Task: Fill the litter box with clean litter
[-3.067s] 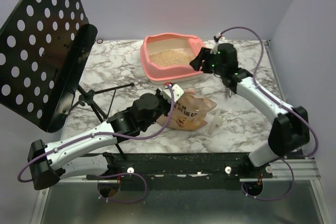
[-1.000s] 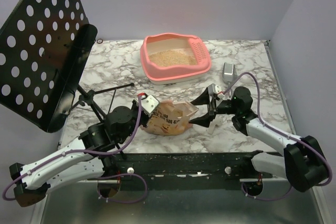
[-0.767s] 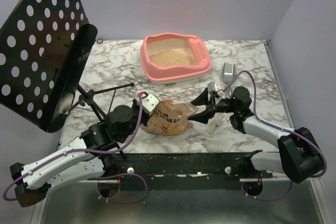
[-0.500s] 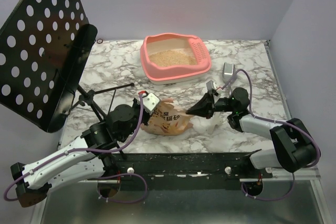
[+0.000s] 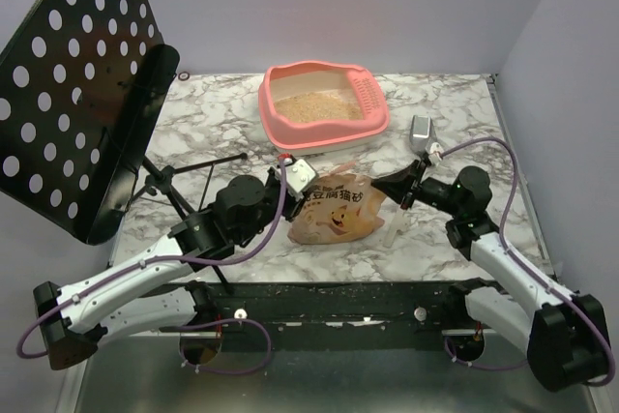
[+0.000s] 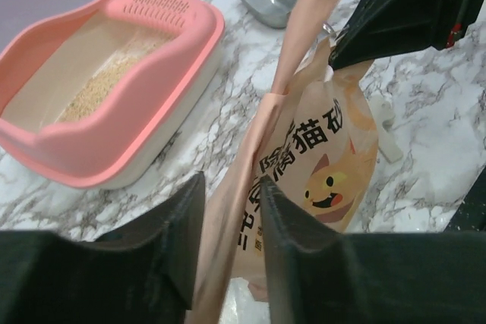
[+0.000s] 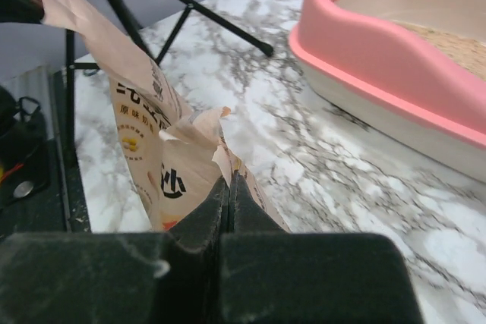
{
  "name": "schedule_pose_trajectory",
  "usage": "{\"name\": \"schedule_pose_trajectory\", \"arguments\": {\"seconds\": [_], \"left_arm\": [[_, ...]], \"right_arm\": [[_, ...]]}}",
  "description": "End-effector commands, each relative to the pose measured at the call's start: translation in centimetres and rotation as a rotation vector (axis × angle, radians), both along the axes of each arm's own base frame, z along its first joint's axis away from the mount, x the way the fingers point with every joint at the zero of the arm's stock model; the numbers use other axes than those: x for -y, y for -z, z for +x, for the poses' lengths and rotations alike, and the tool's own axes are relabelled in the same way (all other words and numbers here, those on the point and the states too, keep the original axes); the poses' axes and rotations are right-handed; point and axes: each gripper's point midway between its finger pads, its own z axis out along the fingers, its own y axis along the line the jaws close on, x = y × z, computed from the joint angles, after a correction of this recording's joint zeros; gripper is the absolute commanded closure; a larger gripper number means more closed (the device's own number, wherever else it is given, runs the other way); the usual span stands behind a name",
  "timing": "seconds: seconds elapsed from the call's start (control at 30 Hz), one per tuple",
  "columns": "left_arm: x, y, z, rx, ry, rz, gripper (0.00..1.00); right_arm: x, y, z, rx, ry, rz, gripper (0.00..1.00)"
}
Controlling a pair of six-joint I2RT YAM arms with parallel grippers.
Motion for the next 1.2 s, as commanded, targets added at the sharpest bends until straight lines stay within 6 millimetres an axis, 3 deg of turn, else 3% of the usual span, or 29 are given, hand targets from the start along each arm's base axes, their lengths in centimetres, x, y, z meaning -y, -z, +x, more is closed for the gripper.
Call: {"name": "schedule_pose_trajectory", "arguments": {"seconds": [0.0, 0.13, 0.27, 0.43, 0.53, 0.73, 0.87, 1.17], "left_arm": [[3.3, -2.5, 0.4, 0.028, 0.087, -0.082, 0.51], [3.4, 0.5, 0.3, -0.026, 0.086, -0.038, 0.43], [0.6, 3.1, 0.9, -0.039, -0.047, -0.065, 0.38], [-3.2, 4.0, 1.8, -0.008, -0.239, -0.226, 0.34], [-4.2, 4.7, 1.7, 0.018, -0.267, -0.332, 0.33], [-3.5, 4.9, 1.1, 0.060, -0.182, -0.440, 0.32], [-2.6, 3.3, 0.3, 0.094, -0.056, -0.532, 0.31], [0.3, 2.6, -0.6, 0.080, 0.182, -0.511, 0.31]], "right_arm": [[3.1, -3.3, 2.3, 0.082, 0.253, -0.022, 1.00], [4.1, -2.7, 1.4, 0.051, 0.311, -0.010, 1.00], [5.0, -1.9, 1.1, 0.019, 0.367, -0.002, 1.00], [5.2, -1.4, 0.8, -0.004, 0.387, 0.036, 1.00], [5.1, -1.3, 0.5, -0.006, 0.381, 0.056, 1.00], [4.9, -1.2, 0.3, -0.013, 0.370, 0.078, 1.00], [4.4, -1.3, -0.1, -0.019, 0.333, 0.091, 1.00], [3.5, -1.2, -1.1, -0.053, 0.273, 0.122, 1.00]]}}
